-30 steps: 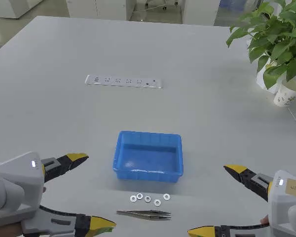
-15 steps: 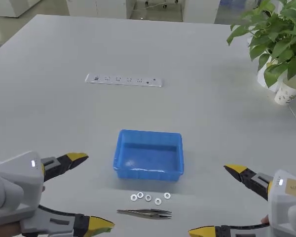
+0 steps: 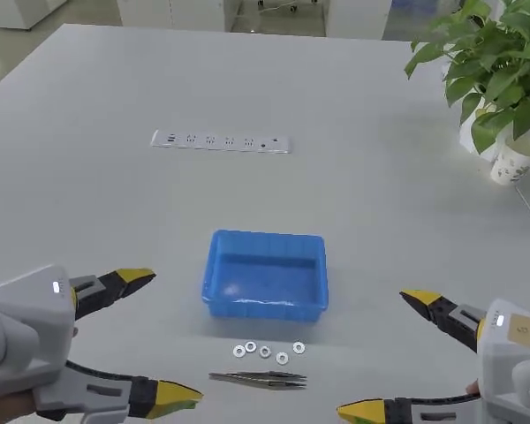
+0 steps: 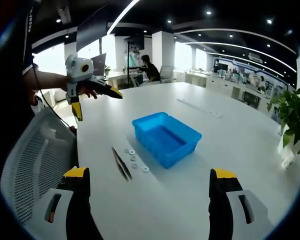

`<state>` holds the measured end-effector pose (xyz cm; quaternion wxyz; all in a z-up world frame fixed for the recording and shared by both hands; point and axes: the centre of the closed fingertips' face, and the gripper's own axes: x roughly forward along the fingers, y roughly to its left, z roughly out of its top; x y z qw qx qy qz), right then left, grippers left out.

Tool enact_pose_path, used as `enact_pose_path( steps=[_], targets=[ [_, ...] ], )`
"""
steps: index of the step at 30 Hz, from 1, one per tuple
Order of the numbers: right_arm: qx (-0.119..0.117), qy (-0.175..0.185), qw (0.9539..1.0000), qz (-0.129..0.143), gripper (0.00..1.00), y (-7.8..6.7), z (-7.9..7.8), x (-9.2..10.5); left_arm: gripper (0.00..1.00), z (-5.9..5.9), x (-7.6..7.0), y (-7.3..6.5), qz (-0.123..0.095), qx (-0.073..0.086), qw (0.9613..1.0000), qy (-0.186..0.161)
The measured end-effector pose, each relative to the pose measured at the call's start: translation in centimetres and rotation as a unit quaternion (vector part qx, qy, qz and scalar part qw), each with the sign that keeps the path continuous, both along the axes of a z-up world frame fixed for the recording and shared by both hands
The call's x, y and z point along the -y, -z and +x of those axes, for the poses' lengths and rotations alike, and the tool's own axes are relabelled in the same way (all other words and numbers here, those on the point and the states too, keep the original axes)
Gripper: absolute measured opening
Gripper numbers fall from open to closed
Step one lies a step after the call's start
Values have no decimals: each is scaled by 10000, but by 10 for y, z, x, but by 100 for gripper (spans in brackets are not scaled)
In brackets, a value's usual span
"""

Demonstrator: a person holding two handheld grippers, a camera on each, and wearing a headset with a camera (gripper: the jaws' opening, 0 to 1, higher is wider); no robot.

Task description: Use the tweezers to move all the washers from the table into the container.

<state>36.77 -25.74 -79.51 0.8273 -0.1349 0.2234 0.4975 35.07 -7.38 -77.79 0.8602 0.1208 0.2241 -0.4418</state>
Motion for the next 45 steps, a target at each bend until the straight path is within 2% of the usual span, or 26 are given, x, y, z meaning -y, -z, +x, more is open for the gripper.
enact_pose_path(
  steps=[14,22,36,41,45],
  targets=[
    [-6,40,10000,3,100,0,1,1,99,0,1,0,-37,-23,10000,-16],
    [-24,85,10000,-15,100,2,2,3,99,-2,1,4,-18,-122,9999,-49],
    [-9,72,10000,-36,100,1,4,2,99,0,1,4,9,-86,10000,-45],
    [-3,61,10000,-35,100,0,5,2,97,-2,2,5,48,-134,9999,-1],
    [23,12,10000,-66,100,-1,6,1,94,-3,2,8,188,-173,9996,73]
  ],
)
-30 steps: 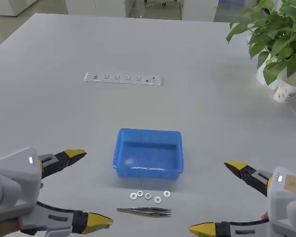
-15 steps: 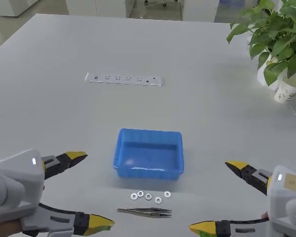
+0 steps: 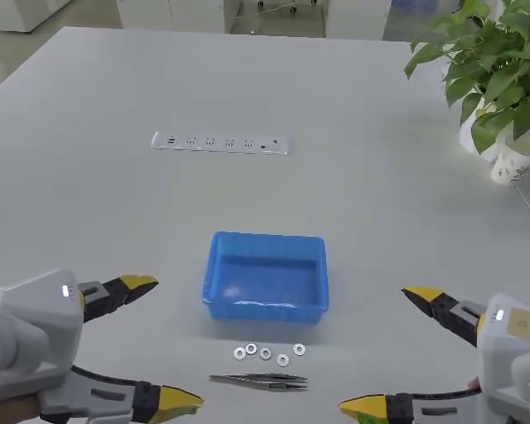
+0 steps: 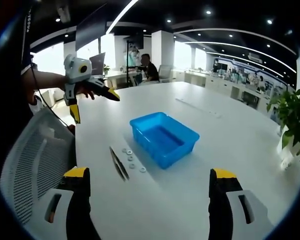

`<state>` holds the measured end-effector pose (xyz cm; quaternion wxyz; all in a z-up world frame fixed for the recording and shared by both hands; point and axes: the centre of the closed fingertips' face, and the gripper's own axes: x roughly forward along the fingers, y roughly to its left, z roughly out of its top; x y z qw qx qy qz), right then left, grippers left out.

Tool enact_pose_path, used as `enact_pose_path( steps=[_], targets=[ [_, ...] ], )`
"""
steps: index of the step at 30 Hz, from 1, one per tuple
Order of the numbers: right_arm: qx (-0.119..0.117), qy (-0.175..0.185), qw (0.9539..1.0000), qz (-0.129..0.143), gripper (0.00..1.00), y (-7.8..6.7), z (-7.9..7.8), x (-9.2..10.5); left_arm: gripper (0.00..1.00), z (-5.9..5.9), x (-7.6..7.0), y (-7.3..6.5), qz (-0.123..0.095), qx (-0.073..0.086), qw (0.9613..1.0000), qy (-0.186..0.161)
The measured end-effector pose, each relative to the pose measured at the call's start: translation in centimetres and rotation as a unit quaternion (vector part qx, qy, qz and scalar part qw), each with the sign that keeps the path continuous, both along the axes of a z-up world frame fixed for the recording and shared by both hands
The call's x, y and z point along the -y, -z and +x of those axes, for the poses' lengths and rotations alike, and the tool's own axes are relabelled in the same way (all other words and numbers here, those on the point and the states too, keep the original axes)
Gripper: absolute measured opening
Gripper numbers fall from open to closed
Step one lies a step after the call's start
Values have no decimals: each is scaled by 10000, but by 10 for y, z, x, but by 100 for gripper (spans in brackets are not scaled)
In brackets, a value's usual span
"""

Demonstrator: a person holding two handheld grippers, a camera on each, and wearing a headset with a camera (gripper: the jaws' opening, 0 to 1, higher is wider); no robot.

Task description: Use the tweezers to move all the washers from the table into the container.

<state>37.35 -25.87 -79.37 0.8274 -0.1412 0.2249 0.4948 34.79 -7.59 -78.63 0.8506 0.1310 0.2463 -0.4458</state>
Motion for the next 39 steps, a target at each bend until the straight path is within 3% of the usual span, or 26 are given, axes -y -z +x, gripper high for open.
enact_pose_path(
  steps=[14,20,27,30,39],
  targets=[
    [66,-322,9990,-309,91,10,2,-7,76,-5,3,14,408,-142,9979,483],
    [134,-485,9976,-470,81,15,2,-12,68,-7,8,23,560,-197,9958,694],
    [20,-676,9961,-570,74,24,-1,-19,54,-11,16,35,763,-292,9911,1054],
    [-13,-737,9954,-604,72,28,-2,-22,52,-12,18,44,988,-294,9869,1243],
    [-79,-997,9927,-681,63,36,-5,-31,39,-9,23,58,1307,-416,9784,1548]
  ],
)
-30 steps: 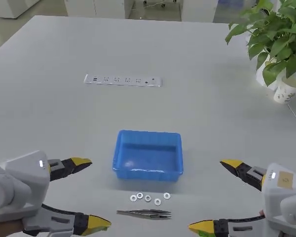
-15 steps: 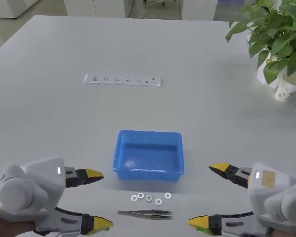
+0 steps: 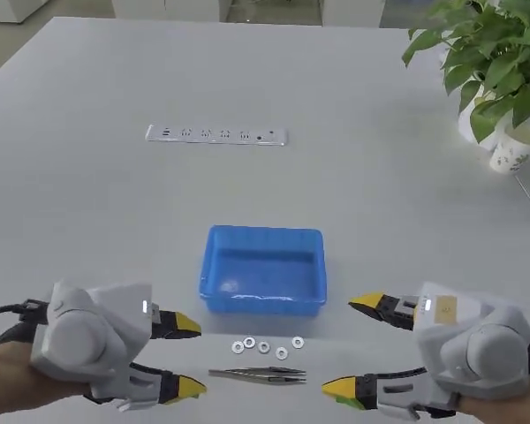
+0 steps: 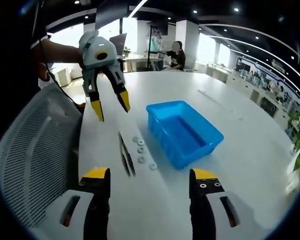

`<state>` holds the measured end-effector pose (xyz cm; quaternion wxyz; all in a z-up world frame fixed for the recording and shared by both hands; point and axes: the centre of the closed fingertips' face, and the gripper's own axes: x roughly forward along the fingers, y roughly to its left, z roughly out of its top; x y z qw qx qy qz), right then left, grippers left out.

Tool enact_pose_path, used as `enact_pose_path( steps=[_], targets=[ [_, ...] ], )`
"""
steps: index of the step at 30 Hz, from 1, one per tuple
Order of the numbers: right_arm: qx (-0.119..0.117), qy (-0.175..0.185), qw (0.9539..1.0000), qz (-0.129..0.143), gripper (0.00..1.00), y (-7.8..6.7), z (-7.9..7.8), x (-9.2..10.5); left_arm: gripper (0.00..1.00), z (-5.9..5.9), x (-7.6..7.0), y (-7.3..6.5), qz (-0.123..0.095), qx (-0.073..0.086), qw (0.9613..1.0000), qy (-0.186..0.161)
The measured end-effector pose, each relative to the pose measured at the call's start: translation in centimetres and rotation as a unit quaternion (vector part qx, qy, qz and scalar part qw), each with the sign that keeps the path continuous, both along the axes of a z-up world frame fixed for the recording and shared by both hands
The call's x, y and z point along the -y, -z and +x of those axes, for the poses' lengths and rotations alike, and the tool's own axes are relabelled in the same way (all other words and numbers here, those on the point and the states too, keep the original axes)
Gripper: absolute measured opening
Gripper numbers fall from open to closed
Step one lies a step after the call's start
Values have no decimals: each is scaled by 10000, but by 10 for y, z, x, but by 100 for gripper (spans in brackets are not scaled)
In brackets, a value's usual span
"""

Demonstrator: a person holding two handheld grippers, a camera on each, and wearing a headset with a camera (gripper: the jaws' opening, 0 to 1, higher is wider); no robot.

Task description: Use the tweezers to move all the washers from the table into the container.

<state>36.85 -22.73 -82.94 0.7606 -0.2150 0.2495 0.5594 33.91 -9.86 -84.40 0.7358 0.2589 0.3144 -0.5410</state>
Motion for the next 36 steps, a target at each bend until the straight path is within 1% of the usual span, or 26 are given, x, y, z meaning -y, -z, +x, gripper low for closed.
enact_pose_path(
  steps=[4,8,9,12,14,16,22,24,29,34,36],
  targets=[
    [-31,-192,9998,-85,59,6,-3,-5,33,2,0,5,111,-28,9999,90],
    [-81,-360,9992,-159,55,12,-6,-10,29,2,1,11,255,-81,9994,229],
    [-91,-385,9991,-168,54,13,-6,-11,29,2,1,13,278,-129,9992,262],
    [-106,-540,9983,-208,50,17,-9,-16,27,2,2,17,377,-156,9985,360],
    [-118,-581,9979,-241,48,19,-10,-17,27,4,4,19,403,-162,9983,387],
    [-122,-681,9973,-259,46,22,-12,-21,25,4,6,21,398,-226,9981,423],
    [-190,-899,9951,-380,42,31,-16,-26,21,4,9,29,550,-273,9965,575],
    [-200,-962,9942,-426,40,33,-17,-28,20,3,11,31,575,-319,9959,629],
    [-241,-1122,9920,-524,34,39,-20,-31,18,3,13,36,658,-327,9948,712],
    [-257,-1272,9897,-600,32,44,-24,-36,16,2,12,40,764,-363,9935,765],
    [-260,-1343,9886,-633,31,46,-25,-39,15,2,11,42,802,-348,9931,786]
  ],
)
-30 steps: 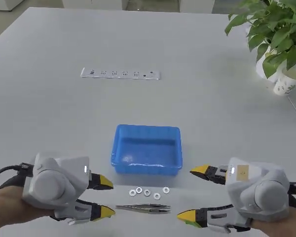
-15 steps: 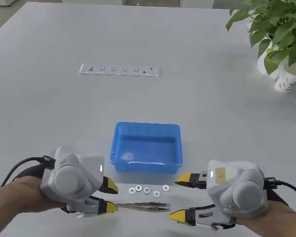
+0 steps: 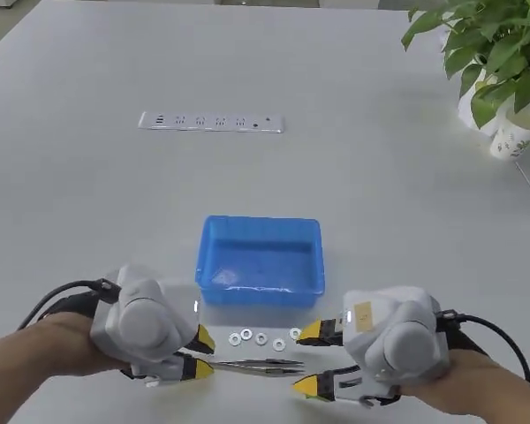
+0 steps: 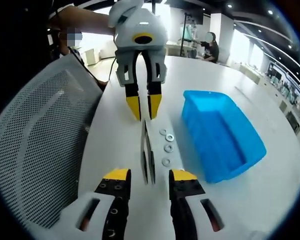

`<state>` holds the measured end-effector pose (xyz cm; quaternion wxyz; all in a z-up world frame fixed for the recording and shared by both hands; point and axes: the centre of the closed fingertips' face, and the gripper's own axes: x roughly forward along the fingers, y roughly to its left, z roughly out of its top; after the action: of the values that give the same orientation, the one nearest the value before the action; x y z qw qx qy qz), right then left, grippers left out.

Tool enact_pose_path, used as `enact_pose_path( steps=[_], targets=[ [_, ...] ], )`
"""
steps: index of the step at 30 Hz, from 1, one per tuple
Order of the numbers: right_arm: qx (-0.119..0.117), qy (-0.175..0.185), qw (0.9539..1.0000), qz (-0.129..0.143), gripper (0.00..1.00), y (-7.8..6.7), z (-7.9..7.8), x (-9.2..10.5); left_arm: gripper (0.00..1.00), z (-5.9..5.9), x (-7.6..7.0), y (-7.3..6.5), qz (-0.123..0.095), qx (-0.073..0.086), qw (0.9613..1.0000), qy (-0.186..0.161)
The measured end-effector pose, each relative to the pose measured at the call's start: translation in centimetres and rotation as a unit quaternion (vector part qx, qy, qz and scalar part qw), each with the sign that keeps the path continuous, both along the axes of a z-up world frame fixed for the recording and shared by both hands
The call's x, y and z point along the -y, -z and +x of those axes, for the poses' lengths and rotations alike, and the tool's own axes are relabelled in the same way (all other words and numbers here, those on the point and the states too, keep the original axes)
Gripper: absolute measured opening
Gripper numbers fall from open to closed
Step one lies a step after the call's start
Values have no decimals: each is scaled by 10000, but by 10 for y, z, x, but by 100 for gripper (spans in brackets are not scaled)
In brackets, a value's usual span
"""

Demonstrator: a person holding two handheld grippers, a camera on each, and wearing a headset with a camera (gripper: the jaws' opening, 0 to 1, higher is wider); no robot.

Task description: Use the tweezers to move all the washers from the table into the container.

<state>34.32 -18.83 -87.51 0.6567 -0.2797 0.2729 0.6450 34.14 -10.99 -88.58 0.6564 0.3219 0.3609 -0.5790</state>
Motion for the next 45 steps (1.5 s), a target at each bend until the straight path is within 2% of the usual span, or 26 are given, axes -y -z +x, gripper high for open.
enact_pose_path(
  steps=[11,17,26,33,45],
  targets=[
    [-7,-226,9997,-73,26,6,2,-14,11,-3,5,5,8,-44,9999,120],
    [10,-349,9993,-124,22,7,0,-19,6,1,5,5,-3,47,9999,166],
    [75,-452,9987,-235,19,11,-3,-19,5,1,5,5,11,148,9995,265],
    [124,-486,9983,-295,18,12,-3,-19,5,2,7,-2,-49,192,9995,257],
    [161,-517,9980,-325,17,11,-3,-21,5,-1,12,-19,-184,145,9994,247]
  ],
)
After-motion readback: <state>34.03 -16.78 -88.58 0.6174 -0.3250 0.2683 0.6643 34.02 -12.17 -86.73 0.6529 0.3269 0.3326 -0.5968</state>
